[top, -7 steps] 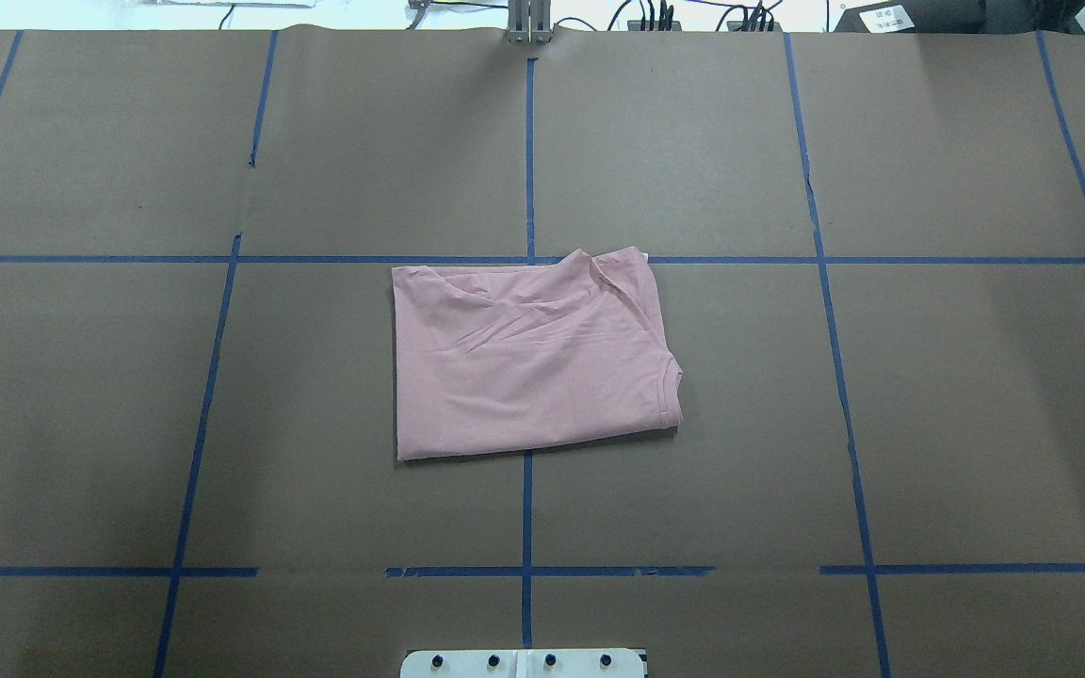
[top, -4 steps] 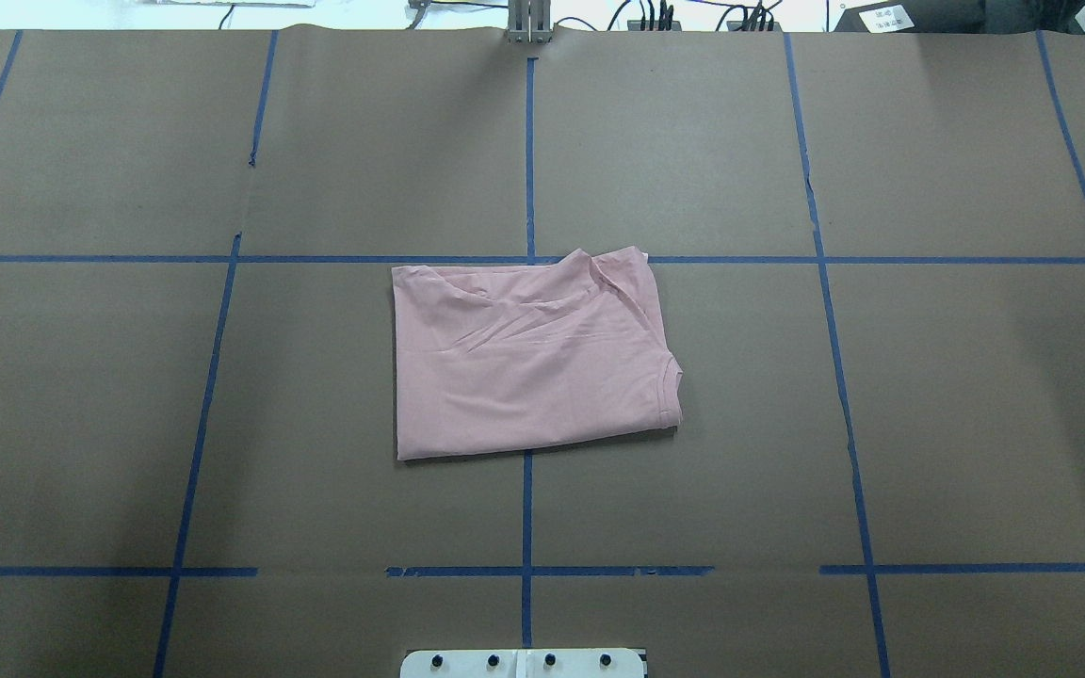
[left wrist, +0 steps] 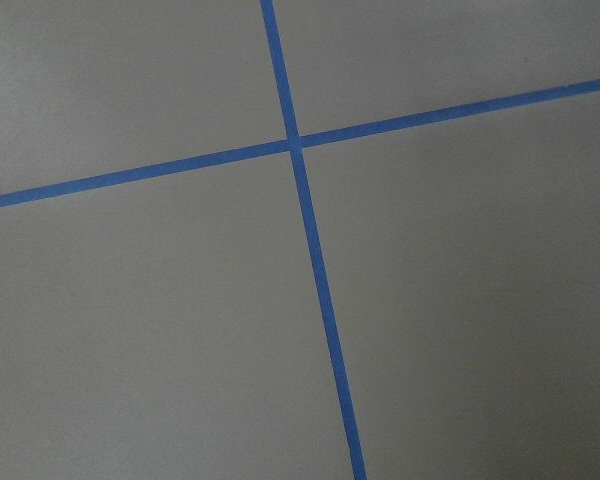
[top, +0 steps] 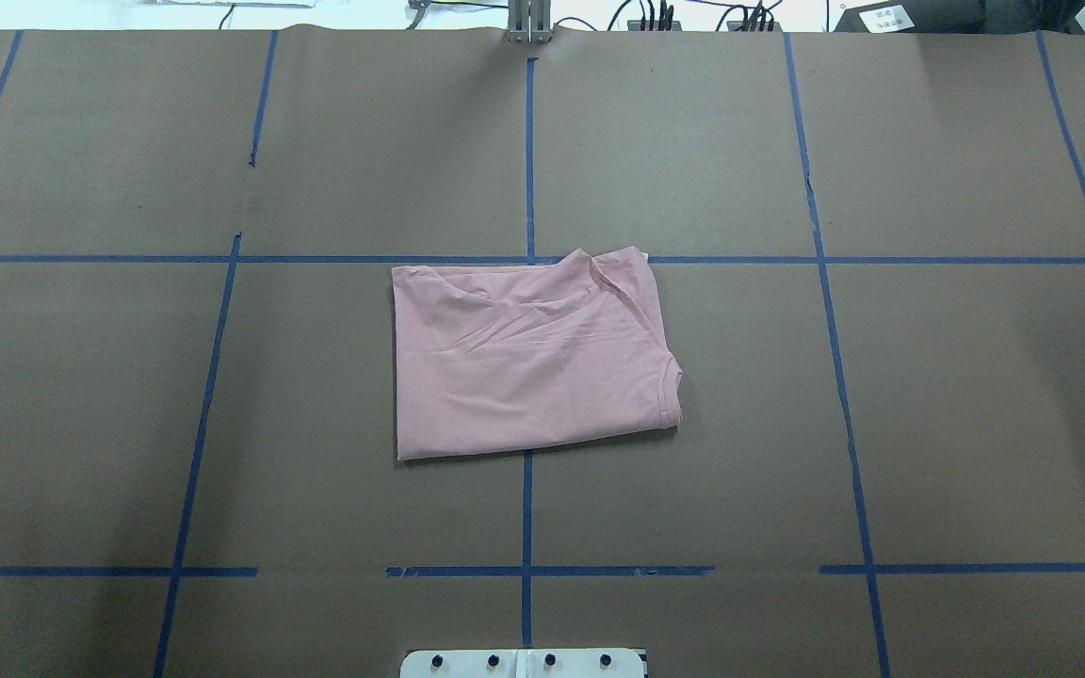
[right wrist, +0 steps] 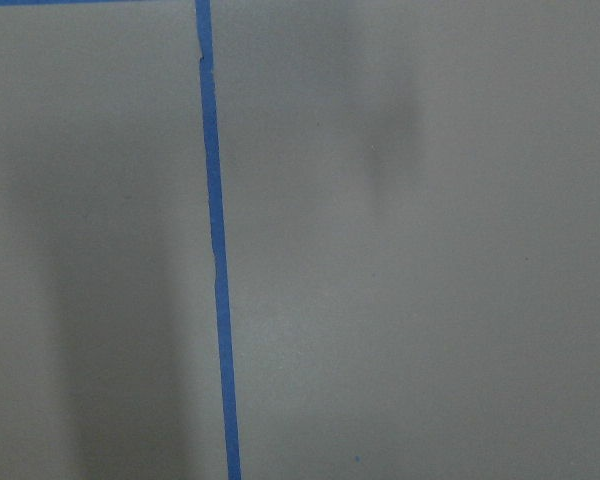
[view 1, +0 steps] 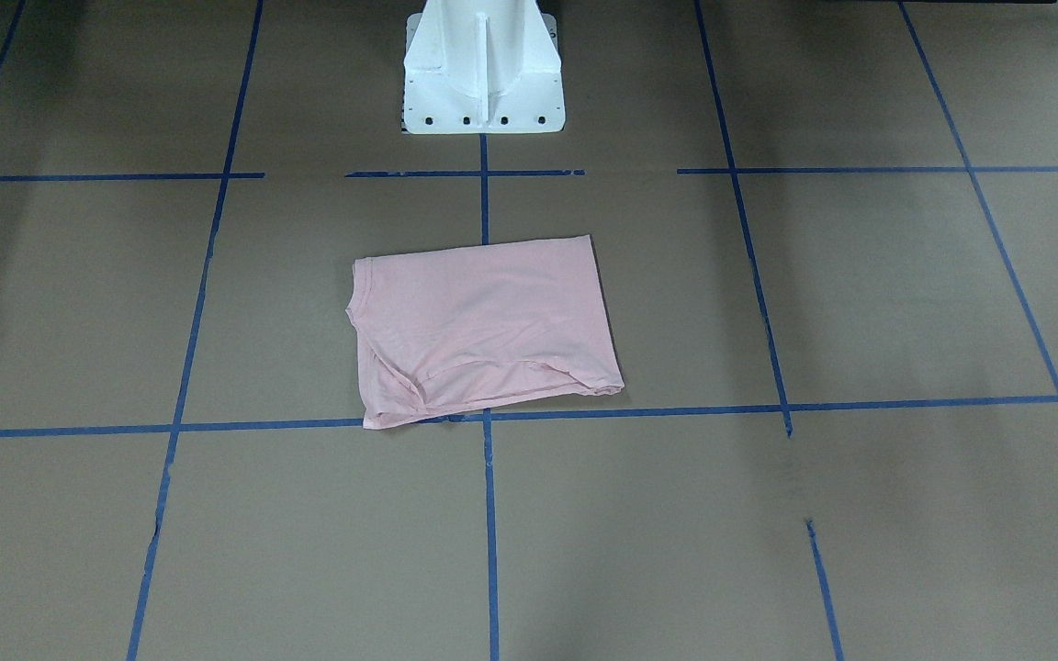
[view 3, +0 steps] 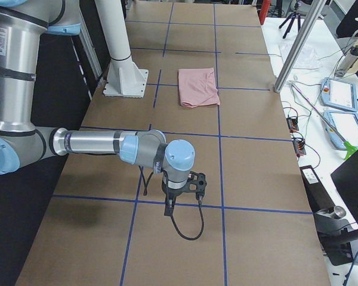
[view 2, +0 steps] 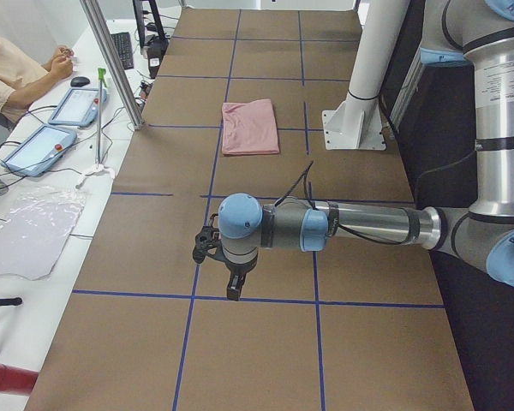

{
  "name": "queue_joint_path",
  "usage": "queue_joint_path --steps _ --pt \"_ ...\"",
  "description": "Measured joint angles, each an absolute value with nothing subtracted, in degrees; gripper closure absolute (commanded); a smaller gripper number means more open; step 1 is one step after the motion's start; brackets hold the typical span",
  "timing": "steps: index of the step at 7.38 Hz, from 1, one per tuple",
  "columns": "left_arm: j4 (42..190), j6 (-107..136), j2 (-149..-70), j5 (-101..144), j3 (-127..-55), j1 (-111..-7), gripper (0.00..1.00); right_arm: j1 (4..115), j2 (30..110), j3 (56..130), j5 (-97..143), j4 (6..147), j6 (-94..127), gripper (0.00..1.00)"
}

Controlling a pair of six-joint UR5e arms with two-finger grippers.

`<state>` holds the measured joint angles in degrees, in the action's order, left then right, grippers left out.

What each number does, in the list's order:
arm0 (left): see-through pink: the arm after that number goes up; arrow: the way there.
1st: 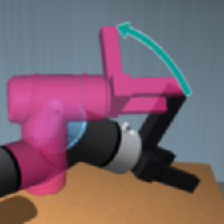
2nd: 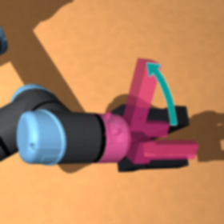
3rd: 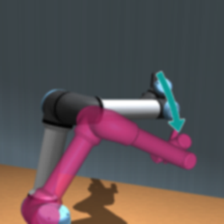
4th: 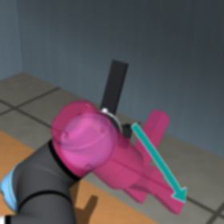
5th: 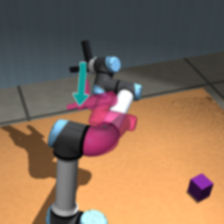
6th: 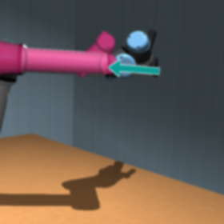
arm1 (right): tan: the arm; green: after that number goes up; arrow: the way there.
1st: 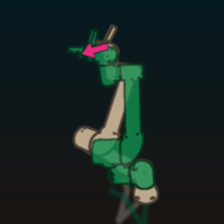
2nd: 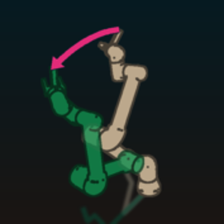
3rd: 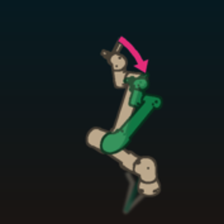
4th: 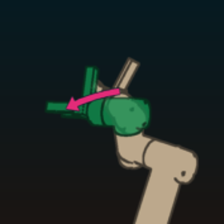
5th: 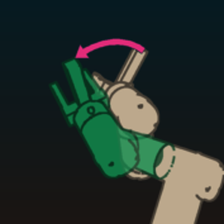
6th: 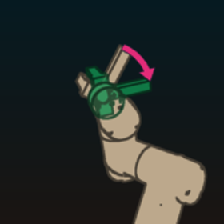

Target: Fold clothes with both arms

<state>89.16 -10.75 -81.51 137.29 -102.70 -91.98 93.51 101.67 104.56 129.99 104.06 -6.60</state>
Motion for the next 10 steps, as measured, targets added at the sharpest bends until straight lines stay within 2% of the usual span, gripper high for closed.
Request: queue_joint_path --steps 10 --pt "91.1 -10.9 -80.8 136.9 -101.5 -91.8 0.0 93.5 101.1 104.9 130.1 104.0 -6.6 0.0"
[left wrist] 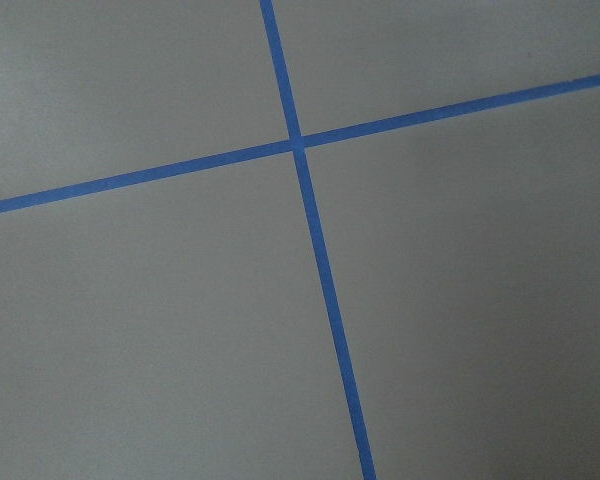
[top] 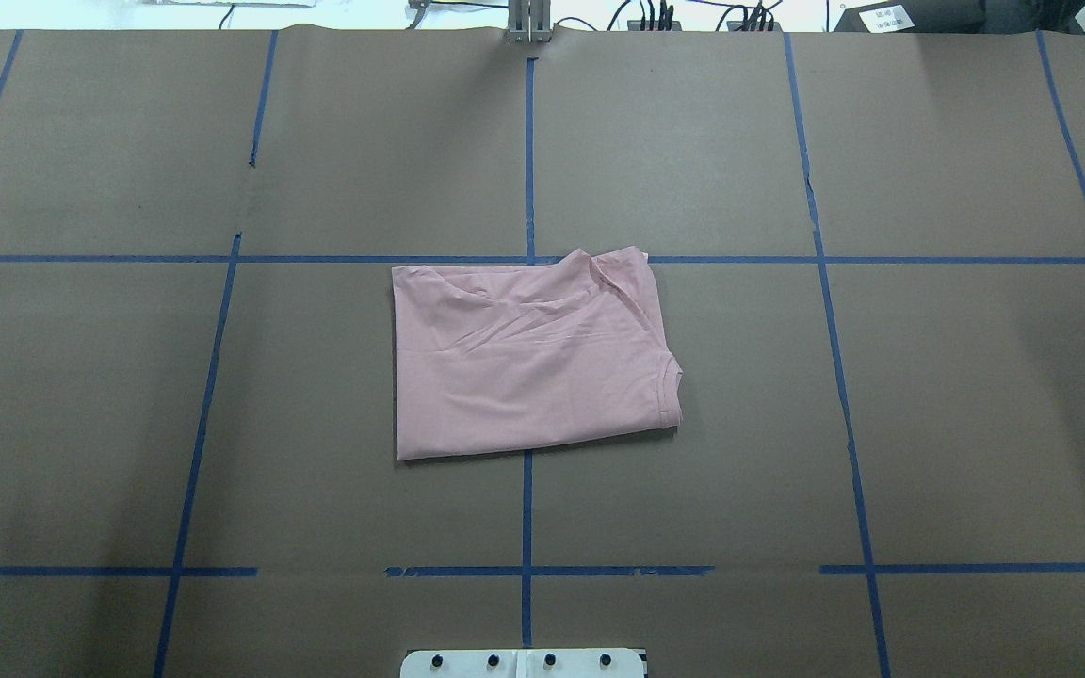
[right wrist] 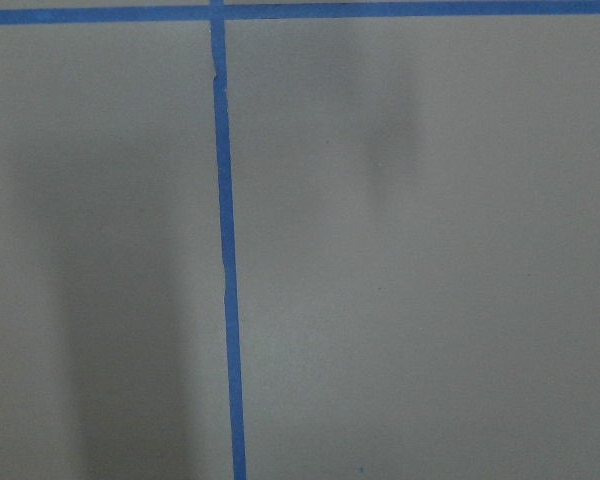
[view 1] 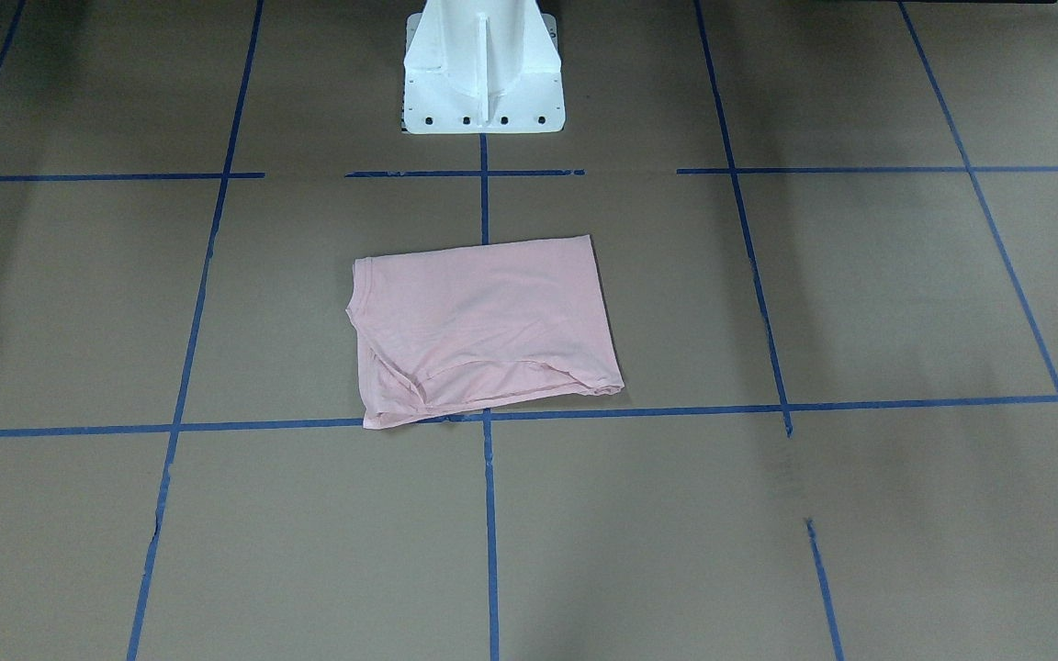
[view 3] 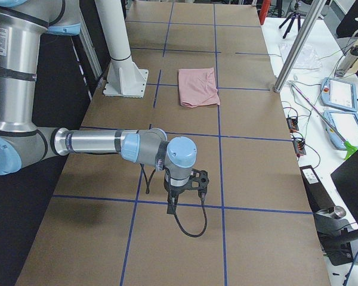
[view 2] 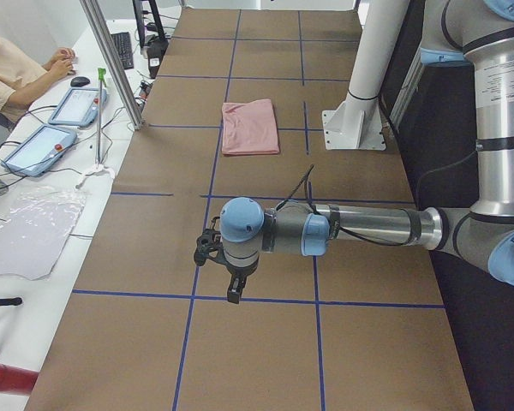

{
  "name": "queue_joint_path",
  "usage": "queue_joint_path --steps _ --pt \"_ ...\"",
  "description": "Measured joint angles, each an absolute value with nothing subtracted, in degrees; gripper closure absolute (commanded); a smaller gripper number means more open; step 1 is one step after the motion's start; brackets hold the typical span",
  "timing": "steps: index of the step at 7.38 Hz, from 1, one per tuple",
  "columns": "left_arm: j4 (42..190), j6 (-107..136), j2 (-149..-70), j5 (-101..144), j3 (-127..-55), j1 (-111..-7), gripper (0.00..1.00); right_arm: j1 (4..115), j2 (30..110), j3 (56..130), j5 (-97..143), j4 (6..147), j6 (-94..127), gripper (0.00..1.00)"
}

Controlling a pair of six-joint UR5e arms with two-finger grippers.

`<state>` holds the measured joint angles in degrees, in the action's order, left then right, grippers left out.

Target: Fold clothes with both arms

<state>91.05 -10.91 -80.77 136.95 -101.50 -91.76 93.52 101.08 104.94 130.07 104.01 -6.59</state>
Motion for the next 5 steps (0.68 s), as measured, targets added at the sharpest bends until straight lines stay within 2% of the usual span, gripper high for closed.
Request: queue_joint_path --steps 5 --pt "91.1 -10.9 -80.9 137.0 -101.2 -91.8 0.0 93.5 101.1 104.9 130.1 103.3 -6.7 0.0"
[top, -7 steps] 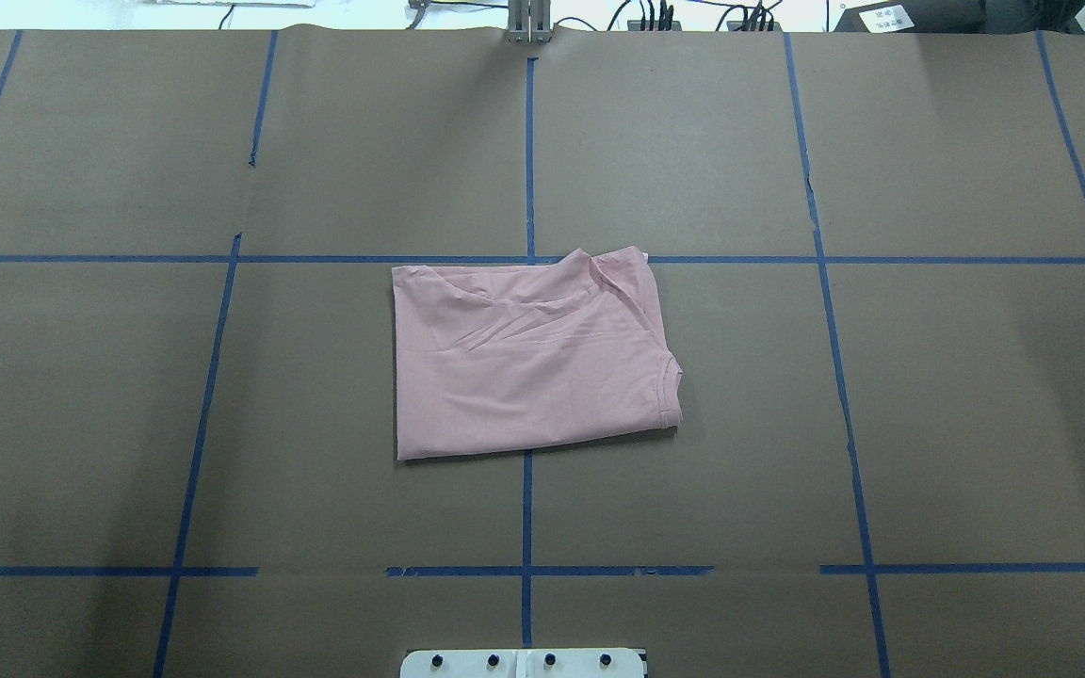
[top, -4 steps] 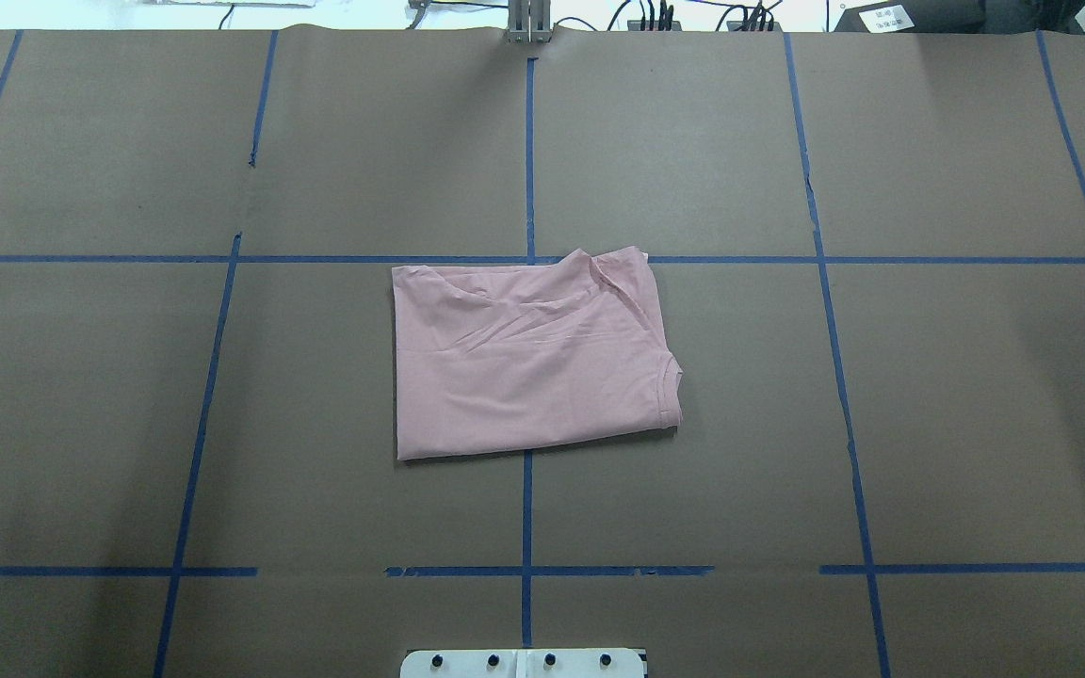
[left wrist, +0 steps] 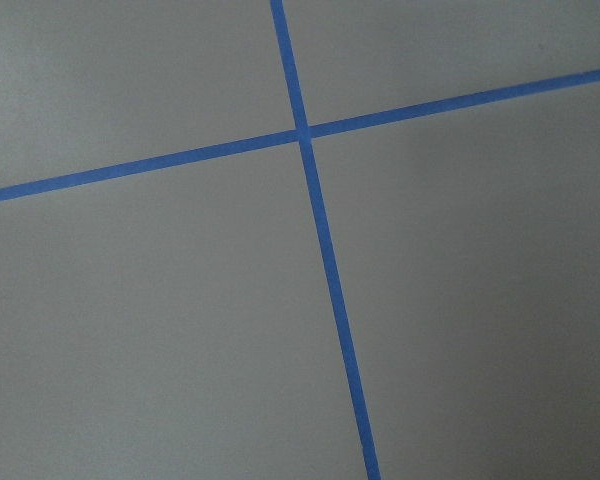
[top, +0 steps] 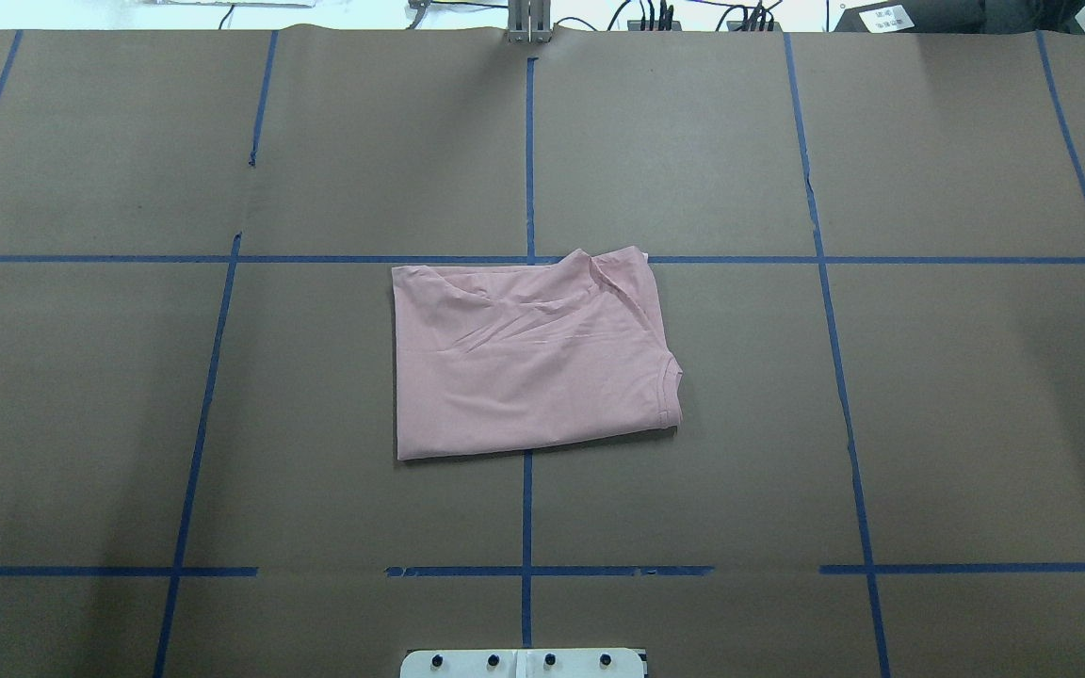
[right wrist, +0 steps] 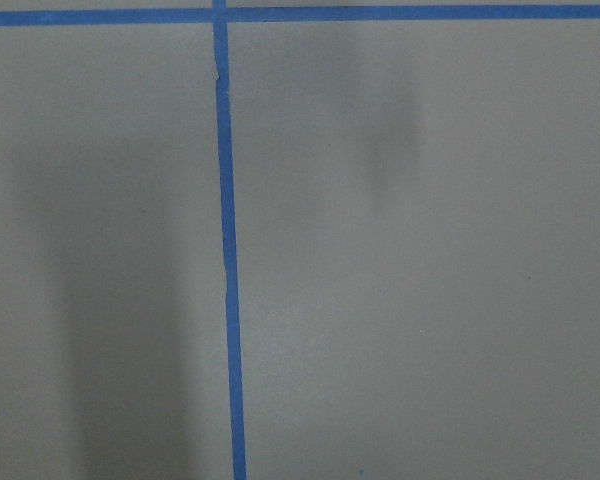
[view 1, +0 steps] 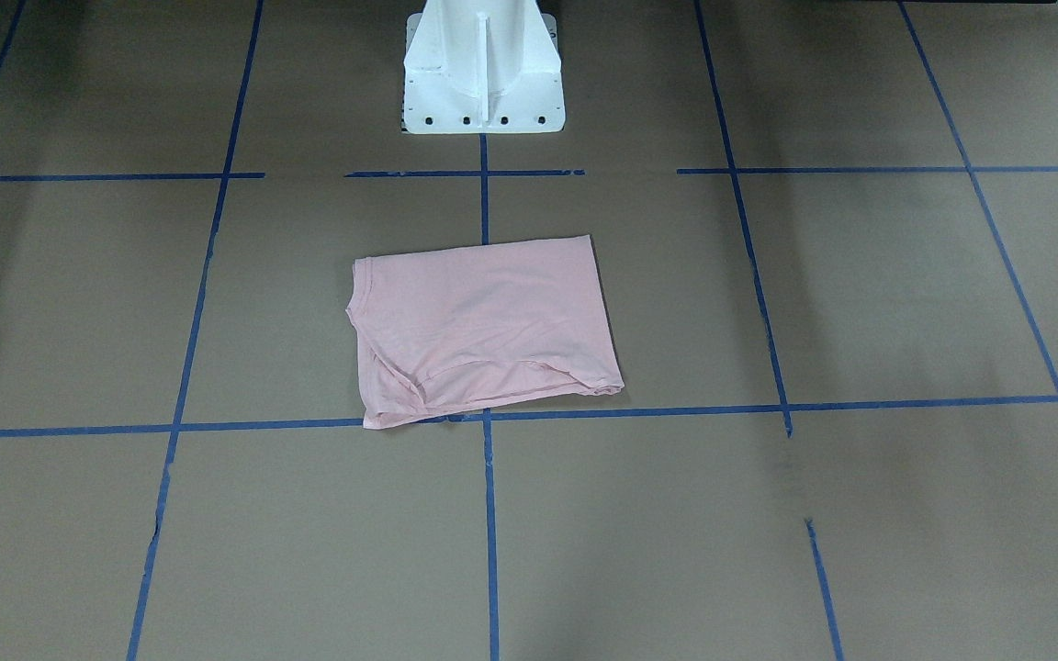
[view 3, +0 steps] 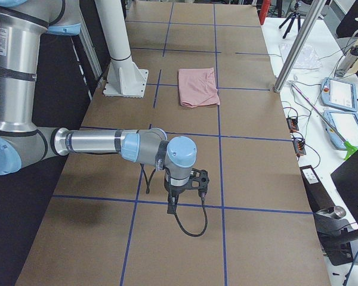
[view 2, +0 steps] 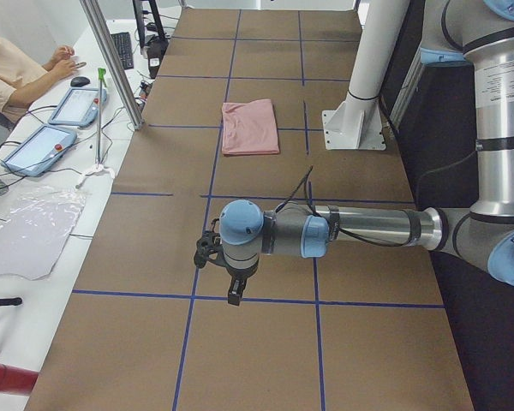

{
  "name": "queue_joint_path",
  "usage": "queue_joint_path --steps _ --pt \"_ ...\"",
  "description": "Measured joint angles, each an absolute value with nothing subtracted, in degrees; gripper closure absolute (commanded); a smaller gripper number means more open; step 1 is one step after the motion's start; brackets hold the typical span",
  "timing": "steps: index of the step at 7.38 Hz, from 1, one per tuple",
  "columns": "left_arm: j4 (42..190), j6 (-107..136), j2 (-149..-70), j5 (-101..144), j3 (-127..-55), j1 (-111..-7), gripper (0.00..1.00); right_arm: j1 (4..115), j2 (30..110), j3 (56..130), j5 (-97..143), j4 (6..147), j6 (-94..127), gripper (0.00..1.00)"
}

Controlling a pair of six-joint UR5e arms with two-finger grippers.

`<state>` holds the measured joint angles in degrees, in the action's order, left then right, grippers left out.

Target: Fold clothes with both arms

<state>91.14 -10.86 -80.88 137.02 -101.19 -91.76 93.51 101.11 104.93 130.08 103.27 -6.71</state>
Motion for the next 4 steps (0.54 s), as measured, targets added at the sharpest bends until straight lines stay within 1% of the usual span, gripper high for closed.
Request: queue_joint_path --steps 4 --pt "91.1 -10.9 -80.9 137.0 -101.1 -91.8 0.0 93.5 101.3 104.4 130.1 101.0 -6.7 0.0"
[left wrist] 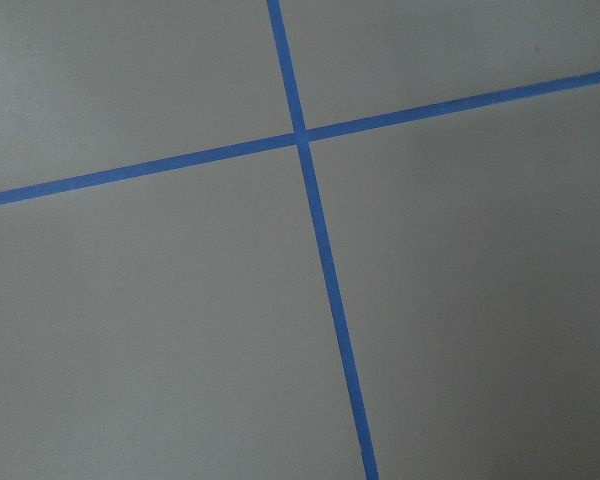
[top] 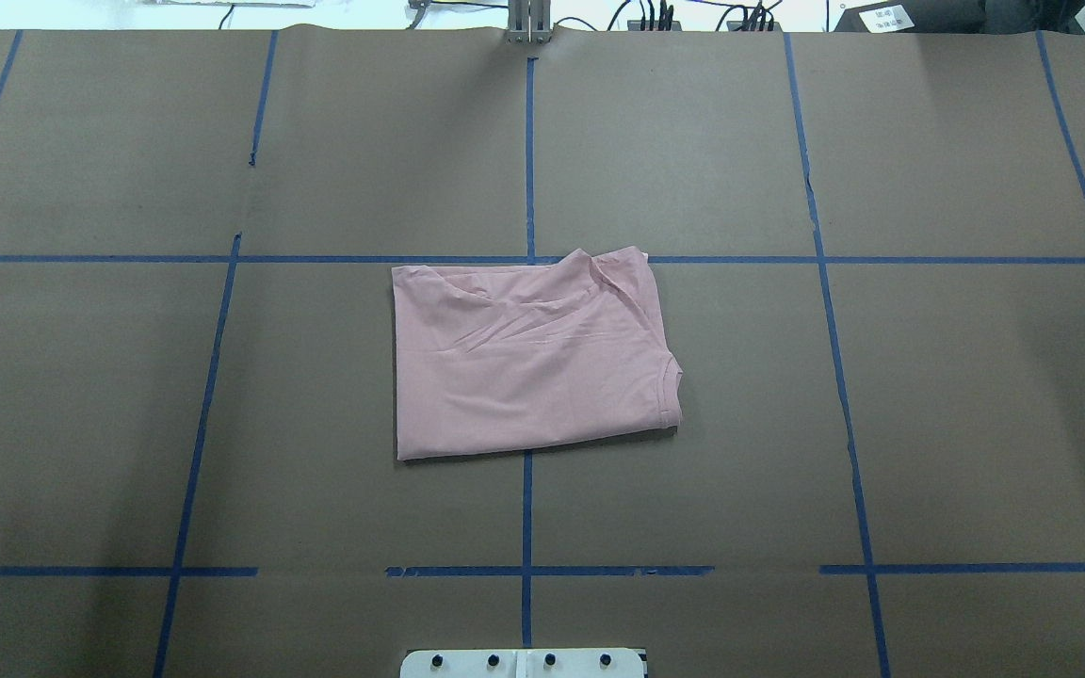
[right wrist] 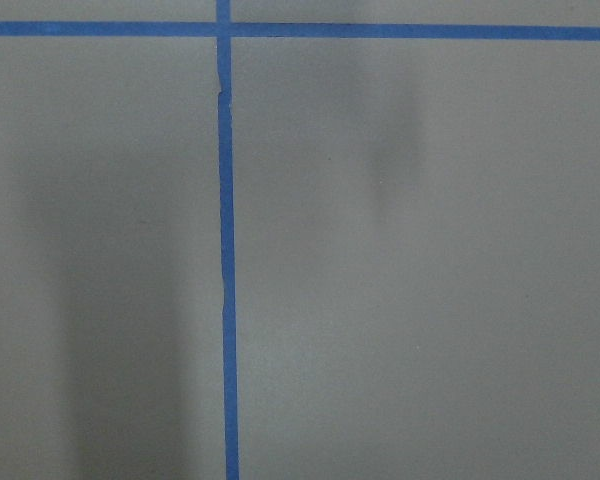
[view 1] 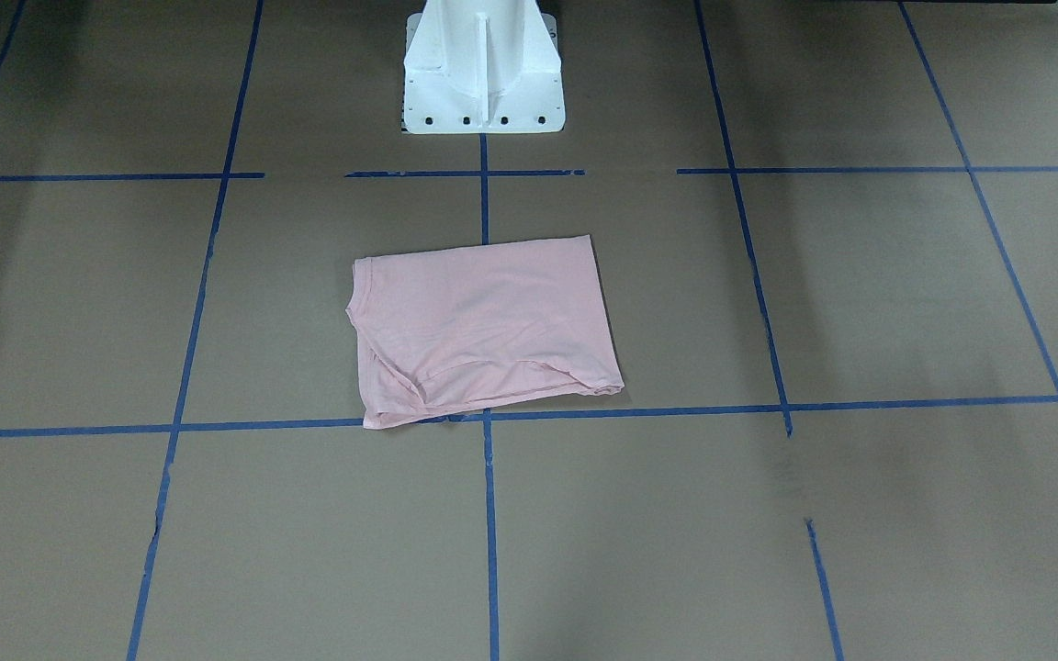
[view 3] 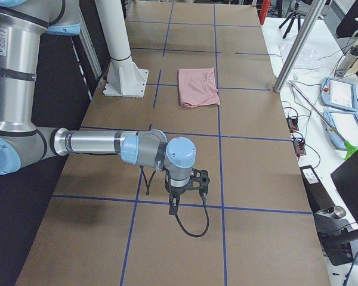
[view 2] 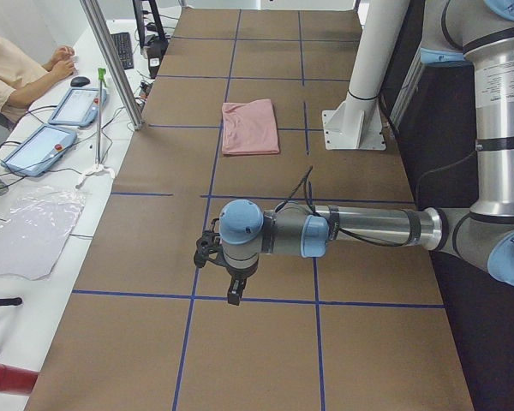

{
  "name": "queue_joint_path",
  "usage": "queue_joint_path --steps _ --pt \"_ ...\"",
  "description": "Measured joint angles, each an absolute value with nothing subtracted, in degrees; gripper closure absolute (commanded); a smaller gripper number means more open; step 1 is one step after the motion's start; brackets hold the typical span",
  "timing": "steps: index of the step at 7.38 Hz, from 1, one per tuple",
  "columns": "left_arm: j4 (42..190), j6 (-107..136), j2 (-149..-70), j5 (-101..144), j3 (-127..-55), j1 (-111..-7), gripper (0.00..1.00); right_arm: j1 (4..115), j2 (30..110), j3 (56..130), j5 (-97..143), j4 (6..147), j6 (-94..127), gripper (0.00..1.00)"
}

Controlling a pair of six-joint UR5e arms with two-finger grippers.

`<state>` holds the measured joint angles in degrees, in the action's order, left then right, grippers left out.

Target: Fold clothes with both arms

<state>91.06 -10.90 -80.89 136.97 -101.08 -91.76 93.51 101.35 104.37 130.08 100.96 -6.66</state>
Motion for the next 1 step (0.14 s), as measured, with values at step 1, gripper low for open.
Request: queue_joint_path --steps 1 --pt "91.1 -10.9 -80.9 136.9 -101.0 -91.8 0.0 93.5 101.3 104.3 130.1 100.9 -6.6 0.0"
